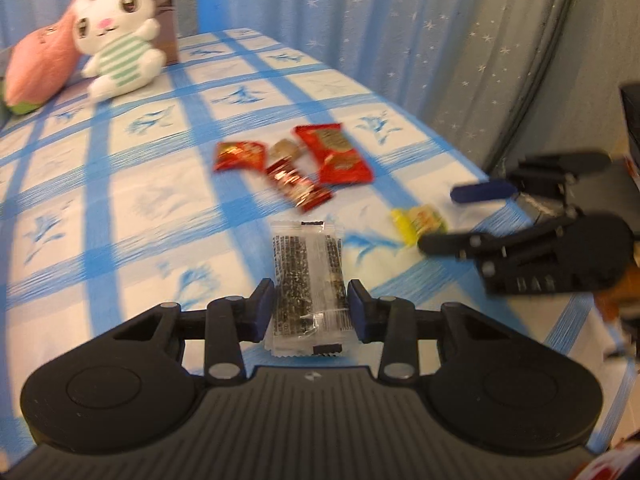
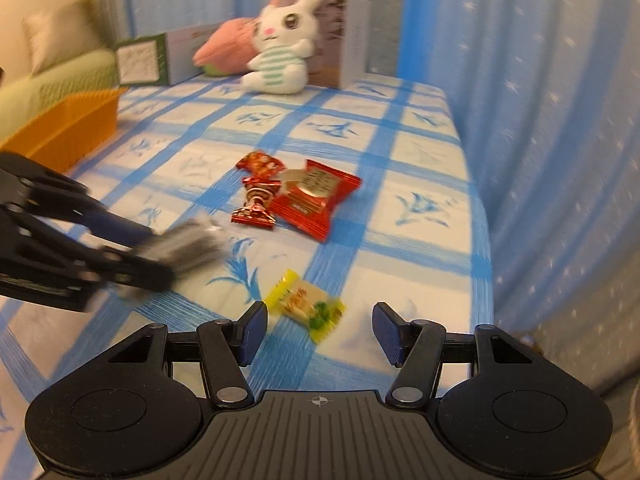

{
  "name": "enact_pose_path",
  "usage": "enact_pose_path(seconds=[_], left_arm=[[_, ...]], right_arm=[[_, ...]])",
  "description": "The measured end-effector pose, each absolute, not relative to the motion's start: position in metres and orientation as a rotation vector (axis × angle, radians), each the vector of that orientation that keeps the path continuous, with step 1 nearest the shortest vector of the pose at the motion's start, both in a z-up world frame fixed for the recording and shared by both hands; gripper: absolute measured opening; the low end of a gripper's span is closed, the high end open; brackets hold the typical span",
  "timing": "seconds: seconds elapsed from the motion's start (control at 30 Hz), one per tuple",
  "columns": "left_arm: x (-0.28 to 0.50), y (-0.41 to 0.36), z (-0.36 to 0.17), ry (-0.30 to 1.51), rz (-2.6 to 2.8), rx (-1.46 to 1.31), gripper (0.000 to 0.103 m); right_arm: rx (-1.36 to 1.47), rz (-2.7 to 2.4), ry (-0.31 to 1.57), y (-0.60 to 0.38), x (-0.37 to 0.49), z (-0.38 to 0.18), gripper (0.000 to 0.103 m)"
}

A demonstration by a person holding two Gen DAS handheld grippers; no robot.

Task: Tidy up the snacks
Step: 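Grasp the clear seaweed packet with the left gripper while the right gripper grasps the yellow candy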

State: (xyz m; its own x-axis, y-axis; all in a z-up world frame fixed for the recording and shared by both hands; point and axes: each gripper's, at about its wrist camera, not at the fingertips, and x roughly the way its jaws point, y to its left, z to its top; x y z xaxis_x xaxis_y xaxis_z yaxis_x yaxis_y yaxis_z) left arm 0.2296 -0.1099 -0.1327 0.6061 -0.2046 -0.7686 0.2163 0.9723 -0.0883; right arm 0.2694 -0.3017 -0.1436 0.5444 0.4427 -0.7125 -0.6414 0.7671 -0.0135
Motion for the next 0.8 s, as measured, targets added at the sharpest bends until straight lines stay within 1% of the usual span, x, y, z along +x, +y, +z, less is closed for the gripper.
enact_pose_path(seconds=[0.07, 0.13, 0.17, 0.2, 0.23, 0.27, 0.3, 0.5, 0.6, 0.8], left_arm=[[0.222, -0.101, -0.132, 0.887, -0.224, 0.016, 0.036], [0.218, -0.096, -0.132, 0.879, -0.213, 0.022, 0.037], [0.218, -0.095, -0.132, 0.875, -0.213, 0.021, 0.037], [0.218, -0.095, -0.133, 0.874, -0.215, 0.021, 0.038], [0.219, -0.095, -0.133, 0.874, -0.216, 0.024, 0.038], [0.220, -0.096, -0.133, 0.870, -0.218, 0.031, 0.038], [0.221, -0.098, -0.133, 0.865, -0.219, 0.040, 0.039], [0.233, -0.105, -0.138, 0.873, -0.225, 0.083, 0.039], [0.232, -0.103, -0.140, 0.884, -0.223, 0.078, 0.036], [0.215, -0.096, -0.130, 0.888, -0.212, 0.056, 0.034]], right_arm=[[-0.332, 0.653, 0.742, -0.295, 0.274, -0.146, 0.059], [-0.324, 0.658, 0.751, -0.292, 0.279, -0.147, 0.050], [-0.316, 0.661, 0.758, -0.291, 0.281, -0.147, 0.042], [-0.311, 0.662, 0.764, -0.289, 0.282, -0.147, 0.036], [-0.307, 0.660, 0.773, -0.287, 0.282, -0.147, 0.033], [-0.297, 0.659, 0.784, -0.286, 0.282, -0.146, 0.025], [-0.286, 0.656, 0.793, -0.284, 0.281, -0.145, 0.022], [-0.243, 0.630, 0.826, -0.277, 0.273, -0.137, 0.022], [-0.207, 0.616, 0.832, -0.274, 0.270, -0.128, 0.022], [-0.126, 0.562, 0.844, -0.272, 0.259, -0.108, 0.022]])
